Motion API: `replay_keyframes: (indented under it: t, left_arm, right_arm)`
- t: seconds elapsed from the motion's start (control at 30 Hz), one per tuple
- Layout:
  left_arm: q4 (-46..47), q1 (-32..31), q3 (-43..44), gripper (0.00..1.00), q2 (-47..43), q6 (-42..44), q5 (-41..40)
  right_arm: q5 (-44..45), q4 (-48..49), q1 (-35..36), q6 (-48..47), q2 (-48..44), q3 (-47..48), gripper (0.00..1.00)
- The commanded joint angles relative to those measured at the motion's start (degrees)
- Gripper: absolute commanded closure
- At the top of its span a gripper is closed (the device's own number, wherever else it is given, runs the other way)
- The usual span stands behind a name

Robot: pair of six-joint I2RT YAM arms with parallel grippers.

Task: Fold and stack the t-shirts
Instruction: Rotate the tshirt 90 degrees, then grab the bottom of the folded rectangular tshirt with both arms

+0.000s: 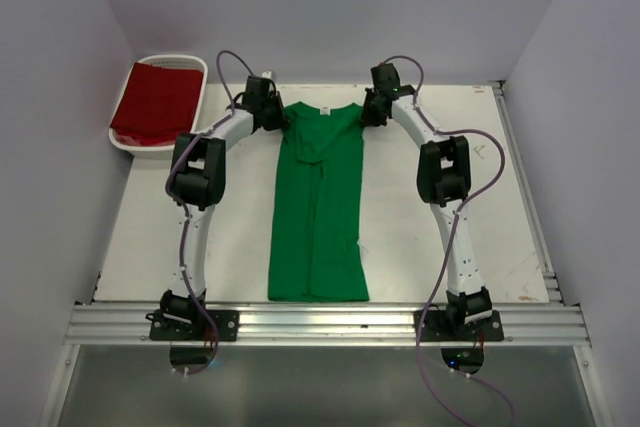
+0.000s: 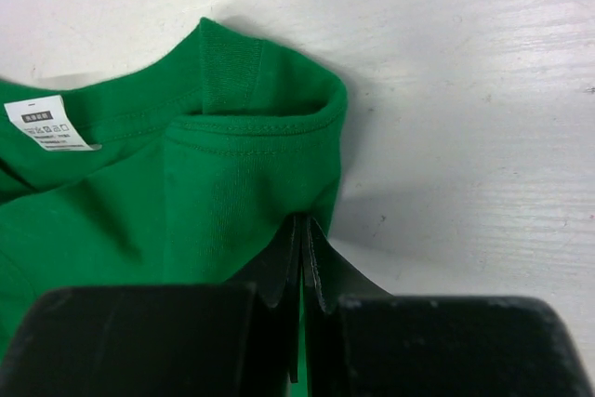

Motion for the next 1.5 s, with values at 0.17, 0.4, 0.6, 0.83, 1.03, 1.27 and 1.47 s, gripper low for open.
replay_keyframes:
  t: [0.17,0.4,0.6,0.83,1.03,1.27,1.47]
  left_arm:
    - [4.38,2.47,2.25,1.00,4.92,-0.58,0.90]
    - [3.50,3.52,7.71,1.00,8.00,-1.28,2.04]
    - [8.94,3.61,3.59,1.00,6.16,-2.25,4.85]
    - [22.03,3.61,-6.08,0.96,-5.41,-3.05,11.35]
    - [26.62,3.61,-22.33,0.39,-23.80,-2.43,7.76]
    - [19.08,3.44,-46.39,0.30,-40.50,-4.71,1.08]
    - [6.62,-2.61,-65.56,0.32,-55.00,-4.10,-2.86]
  right_arm:
    - [10.93,-2.42,-1.47,-0.85,1.65,2.45,1.00]
    - [11.74,-1.90,-3.31,-0.76,2.36,3.77,1.00]
    - [3.50,4.85,-3.49,-2.87,0.08,-0.34,0.91]
    - [-11.47,24.97,-3.23,-2.61,-11.60,-19.04,0.56]
    - [-6.21,24.30,-1.38,-4.01,-24.52,-31.17,0.44]
    - [-0.92,21.92,2.75,-2.01,-39.29,-49.29,0.43]
    - [1.36,19.28,12.58,0.81,-52.36,-66.87,0.43]
